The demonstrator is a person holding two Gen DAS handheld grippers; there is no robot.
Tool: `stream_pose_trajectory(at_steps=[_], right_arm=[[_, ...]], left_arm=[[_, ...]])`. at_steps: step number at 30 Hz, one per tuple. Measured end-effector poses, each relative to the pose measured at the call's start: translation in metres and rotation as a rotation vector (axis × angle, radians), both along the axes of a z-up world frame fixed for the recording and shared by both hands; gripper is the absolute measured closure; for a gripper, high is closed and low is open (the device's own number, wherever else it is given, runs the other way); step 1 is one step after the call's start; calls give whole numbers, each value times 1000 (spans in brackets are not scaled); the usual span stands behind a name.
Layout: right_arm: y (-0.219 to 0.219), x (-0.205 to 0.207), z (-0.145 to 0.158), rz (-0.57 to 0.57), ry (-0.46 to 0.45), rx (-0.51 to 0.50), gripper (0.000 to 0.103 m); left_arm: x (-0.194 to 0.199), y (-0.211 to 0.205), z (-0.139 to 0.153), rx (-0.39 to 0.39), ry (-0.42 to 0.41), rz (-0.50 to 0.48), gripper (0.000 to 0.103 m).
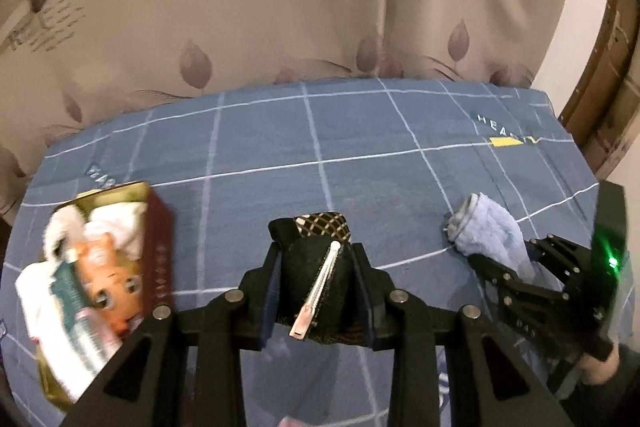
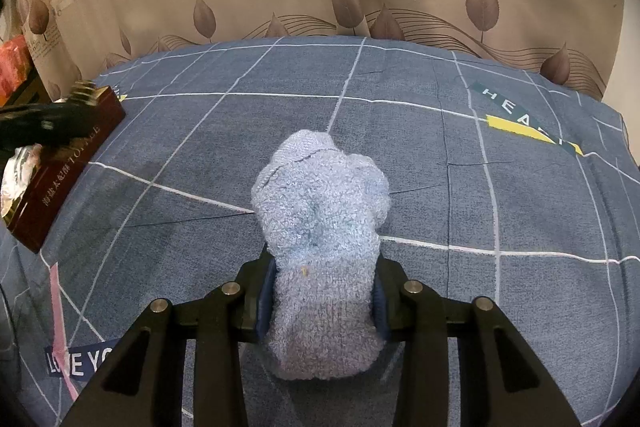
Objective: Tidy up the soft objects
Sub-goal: 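Carry the black-and-gold pouch into the tin and release with the left gripper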
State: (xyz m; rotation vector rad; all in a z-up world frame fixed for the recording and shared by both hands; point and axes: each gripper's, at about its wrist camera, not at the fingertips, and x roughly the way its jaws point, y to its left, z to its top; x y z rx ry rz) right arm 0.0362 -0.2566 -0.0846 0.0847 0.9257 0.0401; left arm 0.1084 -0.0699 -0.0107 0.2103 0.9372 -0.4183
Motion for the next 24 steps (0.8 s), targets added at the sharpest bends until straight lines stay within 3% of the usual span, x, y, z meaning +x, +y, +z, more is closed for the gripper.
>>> stream_pose_trajectory(at_steps=[12, 20, 24], right_arm=[[0, 0, 0, 1, 1, -6, 65], [2, 1, -1, 4, 3, -27, 65], [3, 1, -1, 4, 4, -40, 65]], left_arm=[[-30, 119, 50, 16, -74, 155, 70], [-43, 208, 50, 39, -58, 293, 70], [-48, 231, 41, 49, -38, 322, 70]])
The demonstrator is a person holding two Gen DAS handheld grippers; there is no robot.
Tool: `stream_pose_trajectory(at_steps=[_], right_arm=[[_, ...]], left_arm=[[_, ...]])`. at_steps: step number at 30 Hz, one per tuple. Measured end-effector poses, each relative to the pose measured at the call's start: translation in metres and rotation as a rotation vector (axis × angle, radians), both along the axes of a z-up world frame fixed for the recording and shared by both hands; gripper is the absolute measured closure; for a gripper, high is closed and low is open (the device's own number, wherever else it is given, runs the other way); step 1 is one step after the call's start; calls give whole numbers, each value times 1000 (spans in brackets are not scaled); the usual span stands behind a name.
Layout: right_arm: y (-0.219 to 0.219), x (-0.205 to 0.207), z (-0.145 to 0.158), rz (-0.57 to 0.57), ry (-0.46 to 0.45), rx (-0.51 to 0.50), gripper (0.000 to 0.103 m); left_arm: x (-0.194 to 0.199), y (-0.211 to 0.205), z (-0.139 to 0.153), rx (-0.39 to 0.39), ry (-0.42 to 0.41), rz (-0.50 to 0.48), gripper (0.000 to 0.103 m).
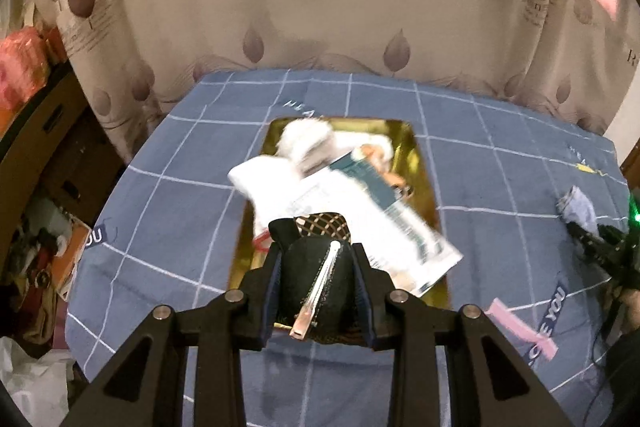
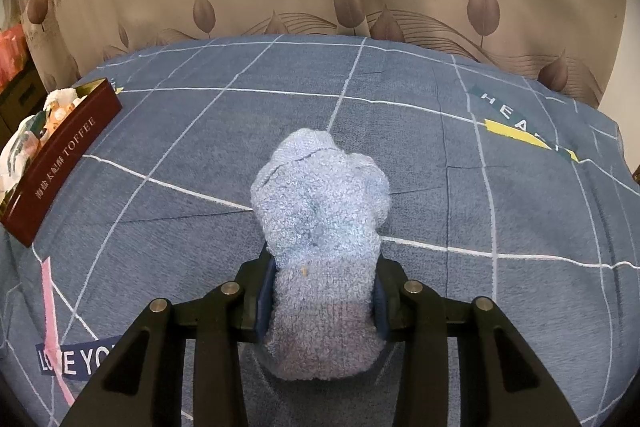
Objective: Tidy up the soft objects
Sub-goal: 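Carry the black-and-gold pouch into the tin and release with the left gripper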
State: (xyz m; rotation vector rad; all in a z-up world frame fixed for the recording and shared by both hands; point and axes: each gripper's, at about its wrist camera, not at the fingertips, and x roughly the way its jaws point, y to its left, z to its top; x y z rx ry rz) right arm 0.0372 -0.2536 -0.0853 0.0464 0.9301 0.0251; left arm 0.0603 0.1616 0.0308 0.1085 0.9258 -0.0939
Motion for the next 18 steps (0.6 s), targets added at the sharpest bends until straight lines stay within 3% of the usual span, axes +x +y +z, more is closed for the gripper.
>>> stream_pose_trajectory(at_steps=[18], right_arm=[[2, 0, 0, -2, 2, -25, 65]], left_arm=[[28, 12, -54, -41, 45, -5, 70]])
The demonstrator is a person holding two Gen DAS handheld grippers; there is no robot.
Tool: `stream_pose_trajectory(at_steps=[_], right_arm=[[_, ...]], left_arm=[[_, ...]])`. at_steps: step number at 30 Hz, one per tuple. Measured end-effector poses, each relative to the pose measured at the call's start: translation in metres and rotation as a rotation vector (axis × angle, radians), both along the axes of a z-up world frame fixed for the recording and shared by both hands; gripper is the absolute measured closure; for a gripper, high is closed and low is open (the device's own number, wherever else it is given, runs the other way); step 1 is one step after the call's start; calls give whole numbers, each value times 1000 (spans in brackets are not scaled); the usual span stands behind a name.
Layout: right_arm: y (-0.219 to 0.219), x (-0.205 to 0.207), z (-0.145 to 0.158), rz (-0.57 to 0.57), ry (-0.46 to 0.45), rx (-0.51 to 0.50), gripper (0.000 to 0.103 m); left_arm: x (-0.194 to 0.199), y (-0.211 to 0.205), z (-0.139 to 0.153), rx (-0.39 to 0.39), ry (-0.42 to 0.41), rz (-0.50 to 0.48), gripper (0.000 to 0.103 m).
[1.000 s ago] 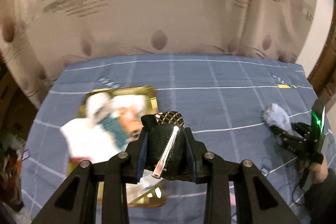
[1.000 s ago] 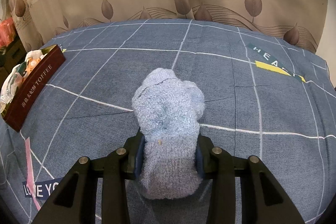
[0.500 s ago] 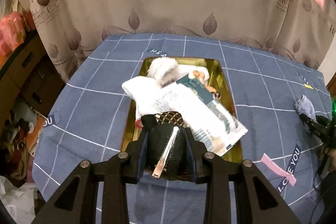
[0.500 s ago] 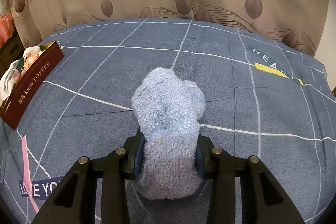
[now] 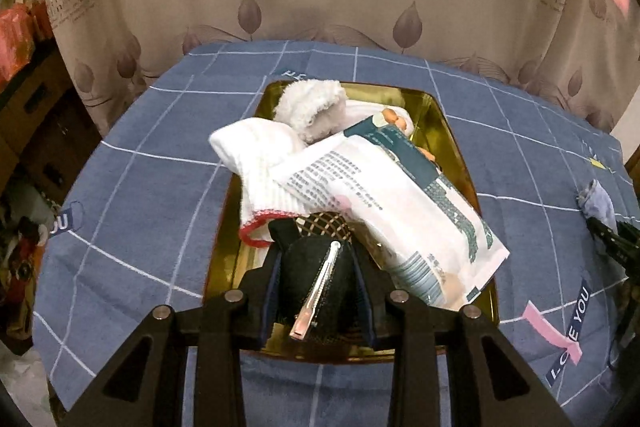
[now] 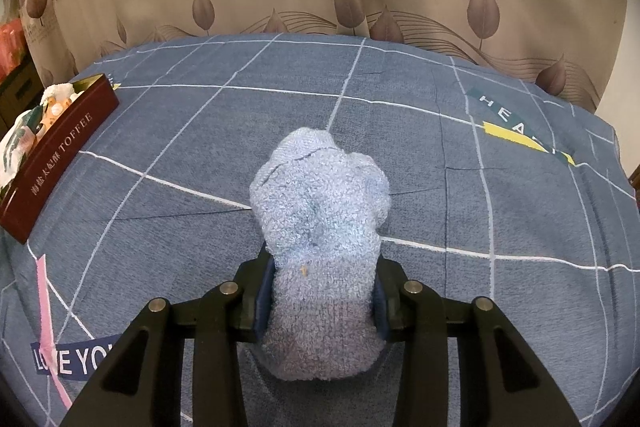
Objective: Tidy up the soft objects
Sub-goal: 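Carry the black-and-gold pouch into the tin and release with the left gripper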
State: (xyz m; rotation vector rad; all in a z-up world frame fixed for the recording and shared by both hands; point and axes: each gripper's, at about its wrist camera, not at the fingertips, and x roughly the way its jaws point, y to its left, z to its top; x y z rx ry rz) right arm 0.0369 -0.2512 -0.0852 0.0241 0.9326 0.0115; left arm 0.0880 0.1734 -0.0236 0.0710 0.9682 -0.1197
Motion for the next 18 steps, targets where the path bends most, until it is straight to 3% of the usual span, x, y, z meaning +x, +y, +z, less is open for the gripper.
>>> stream_pose_trajectory(at_steps=[5, 13, 18], right_arm=[[1, 0, 0, -1, 1, -9, 65], [2, 0, 0, -3, 2, -18, 65], [2, 0, 0, -3, 2, -25, 65]], left_arm=[[5, 1, -8, -3, 10, -8, 67], [5, 4, -10, -27, 22, -16, 51], [-2, 7, -3, -31, -3, -28, 47]])
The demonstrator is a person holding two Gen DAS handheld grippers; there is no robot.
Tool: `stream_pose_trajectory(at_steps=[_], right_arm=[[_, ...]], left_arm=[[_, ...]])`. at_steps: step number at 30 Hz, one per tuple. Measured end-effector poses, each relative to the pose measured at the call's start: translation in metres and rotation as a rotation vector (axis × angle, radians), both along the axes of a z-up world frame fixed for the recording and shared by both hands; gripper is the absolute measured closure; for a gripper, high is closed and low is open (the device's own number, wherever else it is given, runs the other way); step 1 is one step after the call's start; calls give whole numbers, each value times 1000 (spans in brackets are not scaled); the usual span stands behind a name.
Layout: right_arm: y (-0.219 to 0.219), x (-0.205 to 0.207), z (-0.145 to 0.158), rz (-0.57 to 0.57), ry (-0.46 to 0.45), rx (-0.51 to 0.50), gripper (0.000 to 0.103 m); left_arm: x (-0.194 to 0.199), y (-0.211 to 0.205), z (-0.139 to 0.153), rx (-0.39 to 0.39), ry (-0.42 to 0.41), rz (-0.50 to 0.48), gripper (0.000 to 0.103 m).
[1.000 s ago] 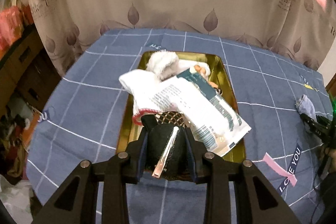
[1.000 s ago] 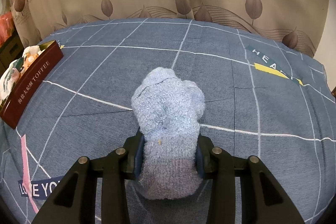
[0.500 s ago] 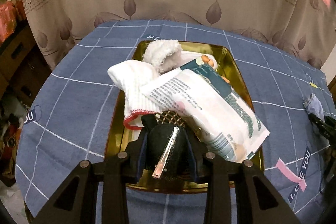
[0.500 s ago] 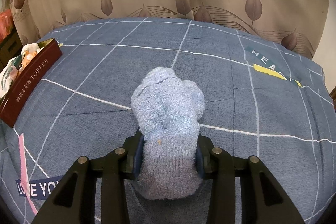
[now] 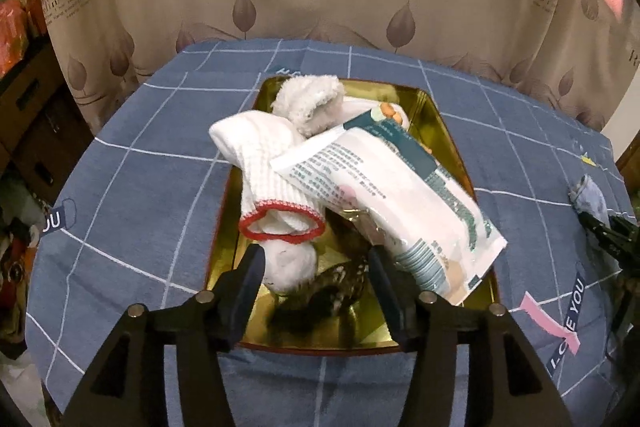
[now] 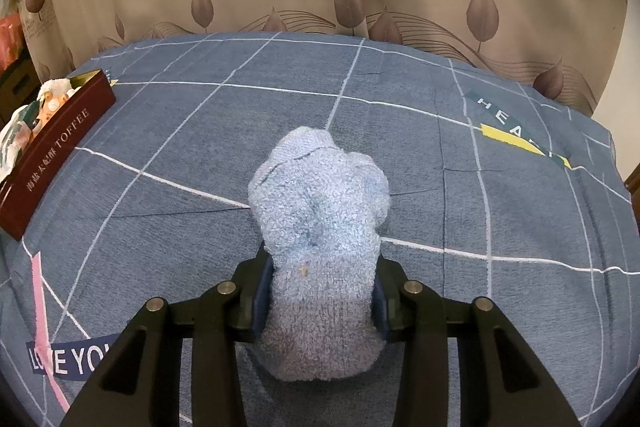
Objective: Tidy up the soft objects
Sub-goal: 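Carry the black-and-gold pouch into the tin and release with the left gripper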
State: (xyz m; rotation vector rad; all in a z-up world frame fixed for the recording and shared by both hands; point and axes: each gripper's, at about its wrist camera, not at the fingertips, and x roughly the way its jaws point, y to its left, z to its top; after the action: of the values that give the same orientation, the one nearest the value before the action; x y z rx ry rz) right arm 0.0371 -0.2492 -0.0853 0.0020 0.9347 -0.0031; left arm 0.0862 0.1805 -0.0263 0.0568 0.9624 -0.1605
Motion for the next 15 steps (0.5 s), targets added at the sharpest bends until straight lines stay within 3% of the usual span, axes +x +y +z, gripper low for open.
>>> stream_pose_trajectory(at_steps=[8, 15], right_arm=[[0, 0, -1, -1, 0, -3, 65], [2, 0, 0, -1, 0, -12, 65]], left_arm=[[-10, 12, 27, -21, -101, 35, 46], [-15, 9, 39, 31, -185, 102, 46]])
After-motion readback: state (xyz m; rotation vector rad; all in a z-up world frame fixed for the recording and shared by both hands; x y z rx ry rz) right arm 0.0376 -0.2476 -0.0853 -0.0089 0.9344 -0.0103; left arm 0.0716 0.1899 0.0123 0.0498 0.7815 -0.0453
